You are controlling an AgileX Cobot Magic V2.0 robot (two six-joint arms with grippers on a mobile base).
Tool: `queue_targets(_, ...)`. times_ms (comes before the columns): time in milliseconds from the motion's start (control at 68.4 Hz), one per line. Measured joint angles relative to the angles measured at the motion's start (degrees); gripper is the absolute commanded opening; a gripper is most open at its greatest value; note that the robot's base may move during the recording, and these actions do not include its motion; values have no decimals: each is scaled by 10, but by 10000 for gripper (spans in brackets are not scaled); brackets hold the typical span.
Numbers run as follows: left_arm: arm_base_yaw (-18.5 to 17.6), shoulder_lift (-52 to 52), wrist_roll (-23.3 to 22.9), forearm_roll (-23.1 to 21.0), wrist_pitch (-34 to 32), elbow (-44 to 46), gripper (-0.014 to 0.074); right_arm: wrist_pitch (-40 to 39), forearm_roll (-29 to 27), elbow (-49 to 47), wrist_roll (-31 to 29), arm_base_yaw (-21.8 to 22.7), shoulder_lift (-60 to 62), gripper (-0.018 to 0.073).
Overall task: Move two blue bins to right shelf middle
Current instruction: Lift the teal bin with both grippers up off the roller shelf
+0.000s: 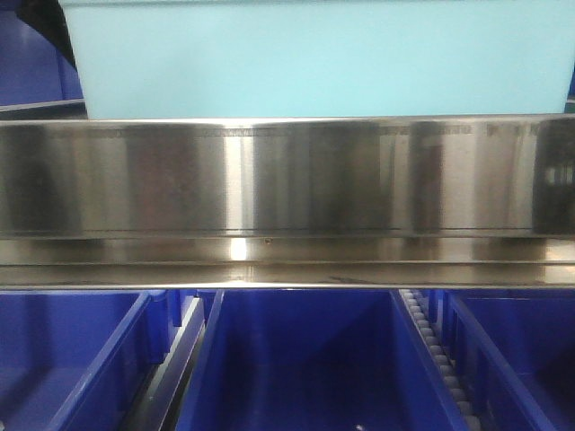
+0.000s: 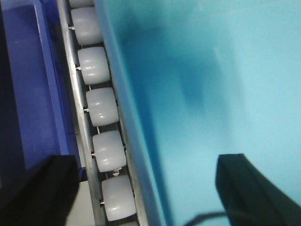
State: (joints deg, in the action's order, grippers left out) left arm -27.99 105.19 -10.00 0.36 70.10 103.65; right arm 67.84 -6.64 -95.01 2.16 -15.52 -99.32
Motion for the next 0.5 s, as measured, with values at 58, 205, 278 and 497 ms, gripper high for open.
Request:
queue_targets(58, 0, 0, -2, 0, 0, 0, 161, 0, 0, 0, 0, 0, -6, 115)
queue_targets(205, 0, 0, -6, -4, 0, 0, -110, 1, -5, 0, 5, 0, -8, -160)
queue_targets(278, 0, 1, -11, 0, 2, 0, -111, 0, -4, -1, 9, -1, -8, -153)
queue_targets(497, 0, 1, -13, -4, 2, 0, -111, 1, -4, -1, 12, -1, -8, -153)
